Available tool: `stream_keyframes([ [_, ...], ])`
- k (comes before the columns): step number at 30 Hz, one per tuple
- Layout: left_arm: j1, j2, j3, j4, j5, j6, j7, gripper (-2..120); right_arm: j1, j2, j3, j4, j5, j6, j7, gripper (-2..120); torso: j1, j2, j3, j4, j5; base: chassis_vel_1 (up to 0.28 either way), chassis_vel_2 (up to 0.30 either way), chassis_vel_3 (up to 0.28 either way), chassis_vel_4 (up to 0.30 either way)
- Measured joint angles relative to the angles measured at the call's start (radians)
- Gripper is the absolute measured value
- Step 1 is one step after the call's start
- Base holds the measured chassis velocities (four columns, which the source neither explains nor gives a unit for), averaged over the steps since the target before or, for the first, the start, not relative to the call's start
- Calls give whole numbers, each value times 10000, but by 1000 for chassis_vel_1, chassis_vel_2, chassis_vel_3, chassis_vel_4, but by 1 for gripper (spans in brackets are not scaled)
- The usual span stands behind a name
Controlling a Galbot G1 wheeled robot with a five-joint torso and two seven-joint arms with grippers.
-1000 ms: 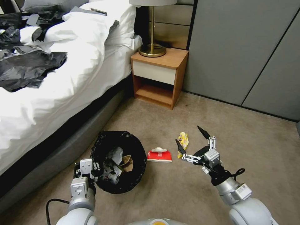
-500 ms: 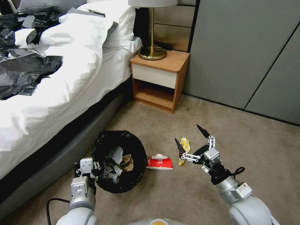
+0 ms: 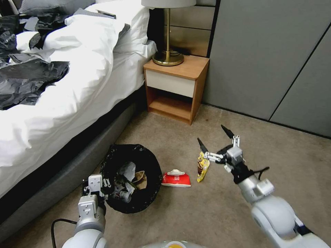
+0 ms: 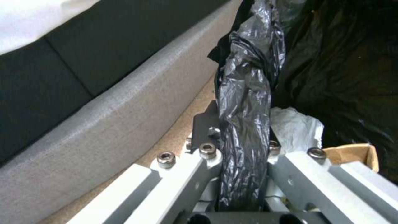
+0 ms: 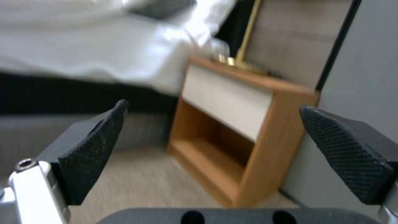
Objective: Pick up the trash bin, then pick up the garbage from the floor and place it into the trash bin.
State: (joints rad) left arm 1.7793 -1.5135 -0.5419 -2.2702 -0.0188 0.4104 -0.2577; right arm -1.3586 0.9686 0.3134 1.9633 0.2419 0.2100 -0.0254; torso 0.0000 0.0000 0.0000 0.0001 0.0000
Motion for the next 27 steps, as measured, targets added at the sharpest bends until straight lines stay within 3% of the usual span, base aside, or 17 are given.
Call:
stream_keyframes([
  [4, 12, -63, -30, 11, 13, -5, -4, 2, 1605, -239, -984, -1467, 341, -1250, 223, 100, 0, 0, 0, 0, 1, 0, 0, 0, 0],
  [13, -100, -89, -63, 213, 21, -5, -17, 2, 3437, -208, -1954, -3401, 1517, -3799, 223, 100, 0, 0, 0, -1, -1, 0, 0, 0, 0],
  [17, -111, -103, -55, 272, 43, -3, -23, 2, 3991, -67, -2305, -4495, 1509, -4223, 48, 100, 0, 0, 1, -3, 0, 0, 0, 0, 0],
  [27, -29, -104, -61, 288, 75, 3, -28, 2, 4684, 548, -2877, -6654, 871, -4216, -670, 100, 0, 0, 1, -1, 0, 0, 0, 0, 0],
])
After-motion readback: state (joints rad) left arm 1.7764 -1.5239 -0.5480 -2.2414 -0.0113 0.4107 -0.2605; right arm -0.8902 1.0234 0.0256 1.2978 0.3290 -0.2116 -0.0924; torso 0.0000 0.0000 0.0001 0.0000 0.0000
